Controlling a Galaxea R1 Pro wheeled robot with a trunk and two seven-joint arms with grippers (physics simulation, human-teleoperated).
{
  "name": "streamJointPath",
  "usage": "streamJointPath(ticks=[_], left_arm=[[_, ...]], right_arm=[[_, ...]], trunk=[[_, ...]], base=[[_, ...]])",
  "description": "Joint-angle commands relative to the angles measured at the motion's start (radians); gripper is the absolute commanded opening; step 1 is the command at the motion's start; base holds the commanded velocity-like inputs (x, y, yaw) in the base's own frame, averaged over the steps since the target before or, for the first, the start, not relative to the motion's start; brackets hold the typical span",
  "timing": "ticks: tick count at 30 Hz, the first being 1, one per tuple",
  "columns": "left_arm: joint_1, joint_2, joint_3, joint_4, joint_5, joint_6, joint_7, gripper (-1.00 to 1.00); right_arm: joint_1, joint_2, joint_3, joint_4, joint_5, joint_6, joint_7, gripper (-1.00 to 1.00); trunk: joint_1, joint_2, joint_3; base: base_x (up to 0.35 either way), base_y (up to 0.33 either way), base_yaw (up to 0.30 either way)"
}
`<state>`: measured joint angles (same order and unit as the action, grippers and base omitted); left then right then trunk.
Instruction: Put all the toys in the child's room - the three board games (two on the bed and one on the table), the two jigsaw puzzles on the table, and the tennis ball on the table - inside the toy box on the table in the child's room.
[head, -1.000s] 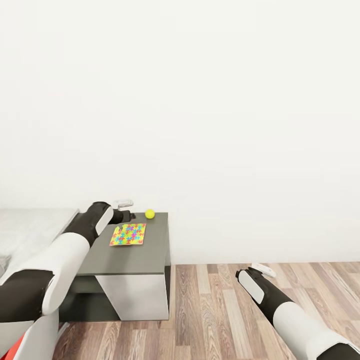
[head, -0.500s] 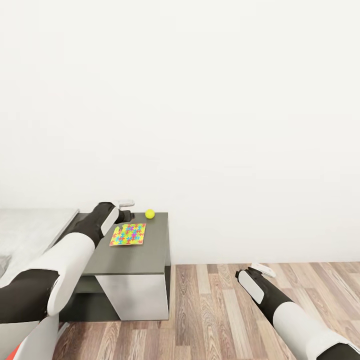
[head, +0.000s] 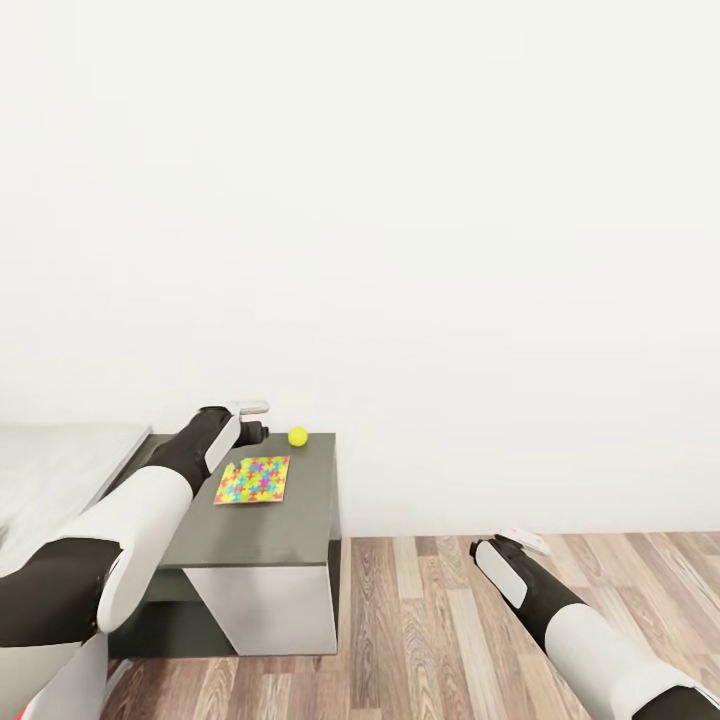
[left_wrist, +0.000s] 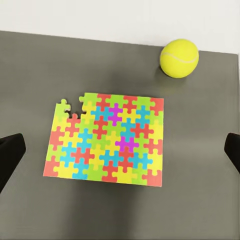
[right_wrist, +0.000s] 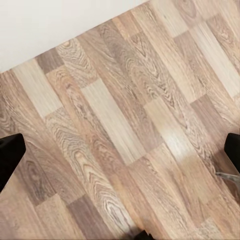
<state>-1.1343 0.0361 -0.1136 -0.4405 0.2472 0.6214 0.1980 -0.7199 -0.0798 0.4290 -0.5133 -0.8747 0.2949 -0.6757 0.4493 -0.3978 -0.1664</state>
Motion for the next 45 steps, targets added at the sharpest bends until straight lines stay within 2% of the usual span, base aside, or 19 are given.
streamJointPath(ticks=[1,5,9,32,45], left_arm=[[-0.001,0.0,-0.008,-0.001,0.011,0.004,0.007,1.0],[-0.001,-0.001,-0.008,-0.001,0.011,0.003,0.008,1.0],[0.0,-0.002,-0.008,-0.001,0.009,0.003,0.008,1.0],[0.001,-0.003,-0.008,-0.001,0.009,0.002,0.008,1.0],[0.001,-0.004,-0.008,-0.001,0.009,0.003,0.008,1.0]], right_arm=[[-0.001,-0.001,0.017,-0.002,-0.004,0.006,-0.007,1.0],[-0.001,-0.001,0.056,-0.002,-0.004,0.006,-0.008,1.0],[-0.001,-0.001,0.069,-0.002,-0.004,0.005,-0.008,1.0],[-0.001,-0.001,0.071,-0.001,-0.006,0.006,-0.007,1.0],[-0.001,-0.001,0.071,0.001,-0.007,0.011,-0.007,1.0]], trunk=[[0.001,-0.002,-0.002],[0.001,-0.002,-0.002],[0.001,-0.002,-0.002],[0.001,-0.002,-0.003],[0.001,-0.002,-0.02]], base=[[0.024,0.0,0.0],[0.029,0.0,0.0],[0.178,0.035,0.0],[0.082,0.038,0.0],[0.052,0.022,0.0]])
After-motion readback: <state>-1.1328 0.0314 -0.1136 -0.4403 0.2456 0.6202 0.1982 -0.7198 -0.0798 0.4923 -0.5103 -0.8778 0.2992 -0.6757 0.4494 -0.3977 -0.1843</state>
